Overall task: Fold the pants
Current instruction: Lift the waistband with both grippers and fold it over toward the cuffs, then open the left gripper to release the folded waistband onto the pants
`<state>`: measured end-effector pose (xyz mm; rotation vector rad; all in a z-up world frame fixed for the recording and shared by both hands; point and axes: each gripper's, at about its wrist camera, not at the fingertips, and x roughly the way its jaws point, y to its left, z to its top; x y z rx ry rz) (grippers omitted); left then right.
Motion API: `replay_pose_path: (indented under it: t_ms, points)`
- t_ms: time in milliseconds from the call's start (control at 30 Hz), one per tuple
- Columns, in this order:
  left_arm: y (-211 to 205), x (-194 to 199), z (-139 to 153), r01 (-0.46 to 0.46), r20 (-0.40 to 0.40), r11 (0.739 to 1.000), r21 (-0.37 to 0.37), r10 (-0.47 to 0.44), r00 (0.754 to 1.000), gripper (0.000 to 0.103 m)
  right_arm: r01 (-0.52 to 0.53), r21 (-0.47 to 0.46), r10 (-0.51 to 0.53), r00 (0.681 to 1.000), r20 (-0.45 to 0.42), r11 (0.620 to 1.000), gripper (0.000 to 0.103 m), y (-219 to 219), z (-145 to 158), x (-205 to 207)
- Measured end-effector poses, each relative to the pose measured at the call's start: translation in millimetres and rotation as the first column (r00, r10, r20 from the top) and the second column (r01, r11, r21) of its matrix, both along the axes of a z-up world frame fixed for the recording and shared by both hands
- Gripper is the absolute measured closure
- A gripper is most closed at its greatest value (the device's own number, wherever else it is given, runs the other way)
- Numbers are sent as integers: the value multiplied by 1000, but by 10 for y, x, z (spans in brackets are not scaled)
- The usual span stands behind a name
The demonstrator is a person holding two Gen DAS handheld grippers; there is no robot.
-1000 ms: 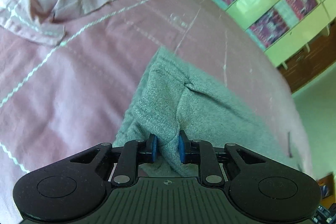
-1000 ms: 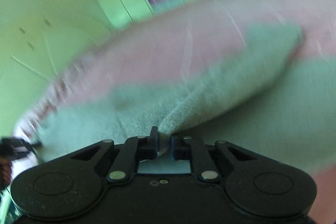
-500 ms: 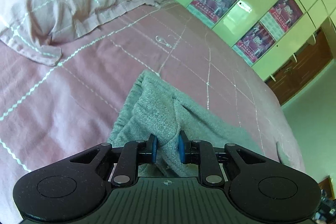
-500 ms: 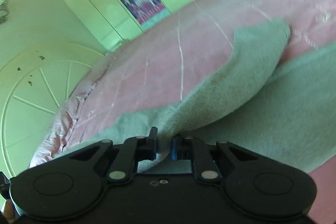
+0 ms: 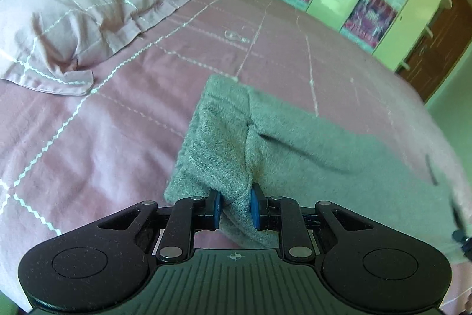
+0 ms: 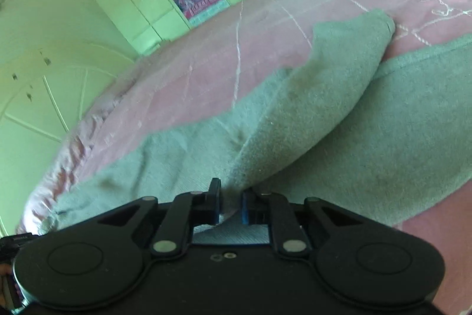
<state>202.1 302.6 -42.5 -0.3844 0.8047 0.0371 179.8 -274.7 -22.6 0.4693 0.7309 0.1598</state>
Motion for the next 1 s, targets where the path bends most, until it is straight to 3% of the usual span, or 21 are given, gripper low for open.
replay_pose_path:
  t_ms: [33,100,133,200,233,267,400,467,533,667,700,800,833,867,933,1000]
  points:
    - [-18,-3,-36,-4,2,1000,5,4,1000,83,-15,-47,12,997,-70,999,99,35,-160,67]
    - [-56,-38,12,-25,26,1000,18,24,999,81,-8,-30,7,999,-46,1000,98,-40,-182,11]
    - [-82,-67,43,-33,31,999,32,32,999,79,4,-18,-5,1000,-29,1000,90,-56,-131,-35]
    - [-188,-174,116,-64,54,993,103,58,997,65,44,-40,-44,999,0,998,85,-80,-43,-117]
    - [-248,-236,148,-90,61,985,147,82,995,48,60,-33,-60,998,9,998,84,-120,-11,-159]
    - [-317,-304,185,-116,79,976,186,102,992,41,80,-19,-79,997,21,997,84,-176,6,-214]
    - [-759,-514,311,-148,157,949,279,107,982,36,124,-85,-113,987,115,989,85,-271,182,-354]
    - [-1041,-520,326,-134,176,946,294,85,981,22,107,-143,-86,986,144,984,85,-243,285,-278]
    - [-1327,-444,283,-102,156,939,327,53,986,15,88,-220,-56,987,148,972,85,-144,345,-125]
    - [-1873,-312,196,-38,92,939,343,7,996,13,63,-416,-12,992,126,907,86,75,333,205]
    - [-1984,-309,193,-40,90,928,369,7,996,12,69,-469,-14,993,120,880,86,112,322,276]
    - [-2269,-309,150,-14,73,909,416,-18,997,2,59,-573,-10,996,87,817,71,135,246,412]
    - [-2330,-299,95,-2,47,898,441,-21,999,0,40,-582,-3,998,65,812,77,102,217,438]
    - [-2386,-292,28,23,12,884,467,-32,999,0,19,-559,6,999,42,829,103,11,204,419]
    - [-2436,-347,-40,45,11,866,498,-58,998,0,31,-536,-19,999,28,843,103,-112,192,302]
    - [-2430,-394,-28,41,23,876,481,-59,998,0,55,-517,-34,998,50,854,103,-221,191,64]
